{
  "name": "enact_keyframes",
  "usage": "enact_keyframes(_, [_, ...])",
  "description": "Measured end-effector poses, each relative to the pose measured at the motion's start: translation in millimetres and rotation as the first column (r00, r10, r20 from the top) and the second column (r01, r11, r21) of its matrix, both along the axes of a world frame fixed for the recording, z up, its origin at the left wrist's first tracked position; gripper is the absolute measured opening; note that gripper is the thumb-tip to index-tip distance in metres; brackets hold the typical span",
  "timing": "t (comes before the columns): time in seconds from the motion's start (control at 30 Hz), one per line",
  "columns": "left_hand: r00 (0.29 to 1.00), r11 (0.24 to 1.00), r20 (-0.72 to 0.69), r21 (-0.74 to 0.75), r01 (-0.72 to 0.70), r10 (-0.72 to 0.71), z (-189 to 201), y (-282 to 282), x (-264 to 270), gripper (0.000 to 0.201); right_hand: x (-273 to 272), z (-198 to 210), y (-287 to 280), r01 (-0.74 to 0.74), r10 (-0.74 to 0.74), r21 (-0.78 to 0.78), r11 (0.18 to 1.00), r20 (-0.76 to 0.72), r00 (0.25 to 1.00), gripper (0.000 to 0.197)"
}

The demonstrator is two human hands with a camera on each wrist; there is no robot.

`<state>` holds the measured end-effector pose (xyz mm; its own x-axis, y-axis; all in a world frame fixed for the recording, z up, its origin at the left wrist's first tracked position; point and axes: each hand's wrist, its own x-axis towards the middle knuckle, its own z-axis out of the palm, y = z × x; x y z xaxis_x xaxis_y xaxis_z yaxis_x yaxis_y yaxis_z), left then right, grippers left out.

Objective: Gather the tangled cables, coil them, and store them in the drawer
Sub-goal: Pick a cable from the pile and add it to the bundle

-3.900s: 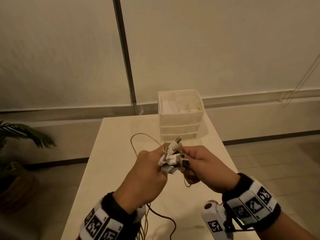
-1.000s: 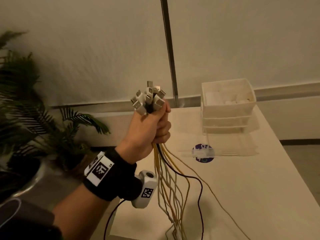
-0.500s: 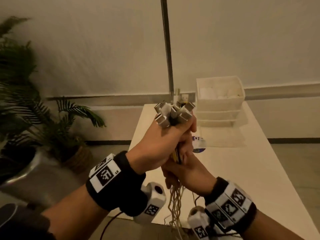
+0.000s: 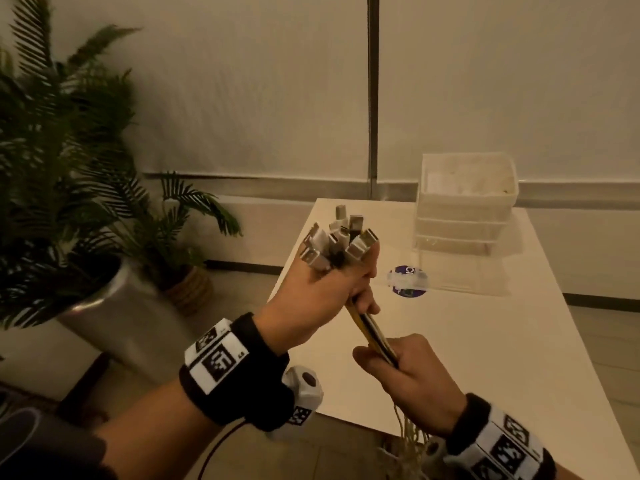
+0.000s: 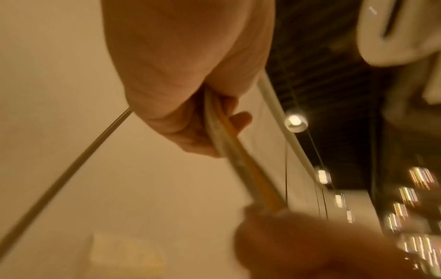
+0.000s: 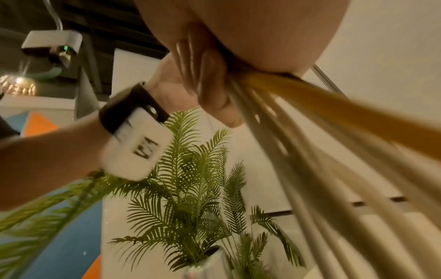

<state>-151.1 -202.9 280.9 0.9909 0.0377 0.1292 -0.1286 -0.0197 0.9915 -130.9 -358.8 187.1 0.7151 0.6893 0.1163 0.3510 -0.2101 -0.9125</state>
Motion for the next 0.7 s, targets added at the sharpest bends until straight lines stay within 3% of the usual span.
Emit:
enact_keyframes(0.07, [0.997,0.994,0.050,0.090,-0.060,0.055,-9,-2,5,0.027,-2,2,1,-0.016,0.013,-0.030,0.999,-0.089,0.996,0.055])
enact_keyframes(0.23, [0.999,0.990,-0.008,-0.131,-0.051,0.050,-18,3,31,0.030,23,6,22,-0.042,0.013,-0.067,0.997,-0.386,0.922,0.045])
enact_keyframes(0.3, [1.000,0.990,-0.027,-0.141,-0.015,0.011,-20,8,39,0.035,33,5,28,-0.039,-0.006,-0.101,0.994,-0.416,0.909,0.045])
enact_keyframes(0.4, [0.999,0.989,-0.051,-0.147,-0.009,0.001,-24,17,47,0.037,39,2,34,0.003,-0.058,-0.128,0.992,-0.421,0.905,0.045])
enact_keyframes(0.57, [0.999,0.982,-0.036,-0.188,0.006,-0.013,-25,20,55,0.038,33,-7,47,0.197,-0.215,-0.155,0.968,-0.109,0.971,0.049])
enact_keyframes(0.7, [0.996,0.972,-0.071,-0.233,0.038,-0.056,-30,16,51,0.028,25,-16,47,0.197,-0.208,-0.121,0.973,-0.078,0.975,0.048])
